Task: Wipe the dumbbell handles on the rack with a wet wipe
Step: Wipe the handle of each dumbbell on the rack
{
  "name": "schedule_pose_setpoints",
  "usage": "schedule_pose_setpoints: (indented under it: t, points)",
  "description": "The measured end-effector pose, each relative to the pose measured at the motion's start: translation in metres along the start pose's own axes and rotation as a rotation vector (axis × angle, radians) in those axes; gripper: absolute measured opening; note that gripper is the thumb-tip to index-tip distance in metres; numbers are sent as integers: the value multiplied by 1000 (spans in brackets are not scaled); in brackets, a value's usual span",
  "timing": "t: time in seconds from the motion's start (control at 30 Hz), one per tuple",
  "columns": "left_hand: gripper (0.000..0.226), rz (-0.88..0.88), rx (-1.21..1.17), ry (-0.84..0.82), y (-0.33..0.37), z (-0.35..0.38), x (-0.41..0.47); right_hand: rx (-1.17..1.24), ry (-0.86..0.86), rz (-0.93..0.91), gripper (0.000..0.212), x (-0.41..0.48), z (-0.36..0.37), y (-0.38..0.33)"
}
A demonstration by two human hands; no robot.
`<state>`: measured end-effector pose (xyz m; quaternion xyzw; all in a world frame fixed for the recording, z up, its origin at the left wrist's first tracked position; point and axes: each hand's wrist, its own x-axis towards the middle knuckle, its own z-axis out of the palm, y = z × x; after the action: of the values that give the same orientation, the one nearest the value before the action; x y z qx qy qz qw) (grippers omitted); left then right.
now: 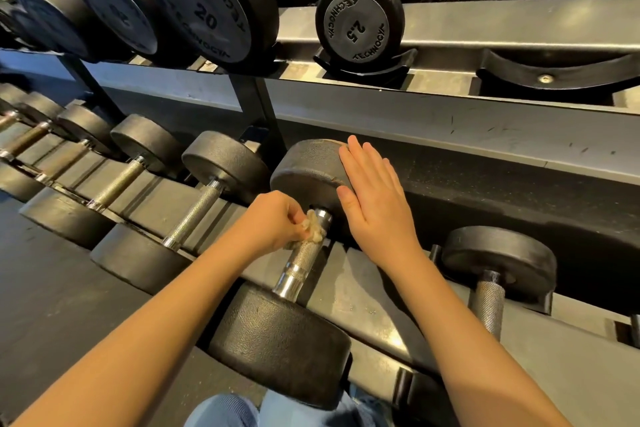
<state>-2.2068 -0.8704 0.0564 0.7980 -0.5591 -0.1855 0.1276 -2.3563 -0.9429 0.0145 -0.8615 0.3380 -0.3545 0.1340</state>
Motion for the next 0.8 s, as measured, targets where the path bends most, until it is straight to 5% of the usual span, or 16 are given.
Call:
schedule_pose_setpoints:
  t: [0.2, 0.47, 0.7, 0.8]
  points:
    - [8, -34, 89, -238, -18, -4, -20, 1, 8, -4, 59, -2, 1, 3]
    - [15, -57, -12, 17, 5, 0, 2, -10, 8, -5, 58, -2, 3, 4]
    - [18, -94, 165, -346, -13, -9, -25, -8, 34, -17, 58, -1, 2, 4]
    - [18, -103, 161, -334, -11, -10, -27, 22, 59, 19, 55, -3, 5, 1]
